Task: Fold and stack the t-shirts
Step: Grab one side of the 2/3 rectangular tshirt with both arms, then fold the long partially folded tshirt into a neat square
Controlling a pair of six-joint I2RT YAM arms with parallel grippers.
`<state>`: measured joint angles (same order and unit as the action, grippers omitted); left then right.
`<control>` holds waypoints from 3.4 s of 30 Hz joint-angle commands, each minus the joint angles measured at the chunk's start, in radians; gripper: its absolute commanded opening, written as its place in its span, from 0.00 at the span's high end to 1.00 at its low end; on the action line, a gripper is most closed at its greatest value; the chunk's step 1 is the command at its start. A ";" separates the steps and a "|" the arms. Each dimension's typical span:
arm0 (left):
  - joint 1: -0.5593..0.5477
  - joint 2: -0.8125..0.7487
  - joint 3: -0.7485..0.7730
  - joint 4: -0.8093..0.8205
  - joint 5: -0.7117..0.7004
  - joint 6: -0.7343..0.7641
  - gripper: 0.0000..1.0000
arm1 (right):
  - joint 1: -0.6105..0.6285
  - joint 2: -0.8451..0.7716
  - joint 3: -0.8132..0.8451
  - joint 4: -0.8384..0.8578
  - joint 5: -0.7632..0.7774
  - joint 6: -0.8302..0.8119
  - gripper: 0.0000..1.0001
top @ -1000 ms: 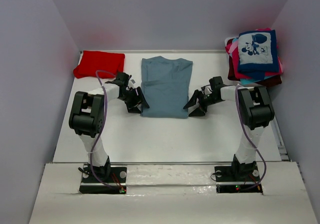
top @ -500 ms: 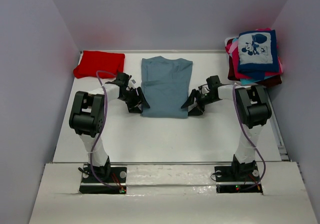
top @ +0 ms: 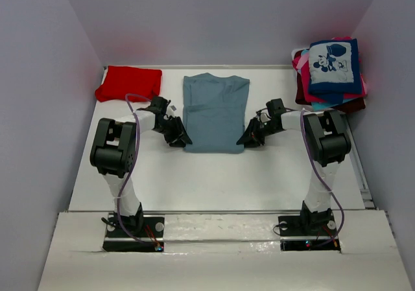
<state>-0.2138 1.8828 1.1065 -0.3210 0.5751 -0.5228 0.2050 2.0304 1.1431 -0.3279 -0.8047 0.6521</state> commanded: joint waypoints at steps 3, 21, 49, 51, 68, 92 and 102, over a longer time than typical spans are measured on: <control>-0.004 0.021 -0.045 -0.052 -0.086 0.049 0.62 | 0.010 0.053 -0.043 -0.014 0.136 -0.002 0.71; -0.013 -0.028 -0.072 -0.056 -0.090 0.055 0.94 | 0.019 -0.059 -0.074 -0.052 0.124 -0.037 0.93; -0.248 -0.504 -0.358 -0.124 -0.136 -0.074 0.94 | 0.088 -0.504 -0.339 -0.244 0.133 -0.117 0.93; -0.268 -0.553 -0.369 -0.145 -0.138 -0.094 0.94 | 0.097 -0.550 -0.351 -0.276 0.131 -0.123 0.93; -0.300 -0.834 -0.373 -0.340 -0.196 -0.158 0.94 | 0.116 -0.808 -0.399 -0.454 0.137 -0.129 0.93; -0.256 -0.360 0.344 -0.415 -0.296 0.012 0.94 | 0.116 -0.400 0.261 -0.479 0.289 -0.121 0.93; -0.118 -0.136 0.587 -0.428 -0.287 0.078 0.94 | 0.059 -0.127 0.591 -0.522 0.302 -0.117 0.93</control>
<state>-0.3740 1.6913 1.5967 -0.7456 0.2867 -0.4984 0.2981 1.8156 1.5848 -0.8299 -0.5171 0.5423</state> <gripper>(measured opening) 0.098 0.100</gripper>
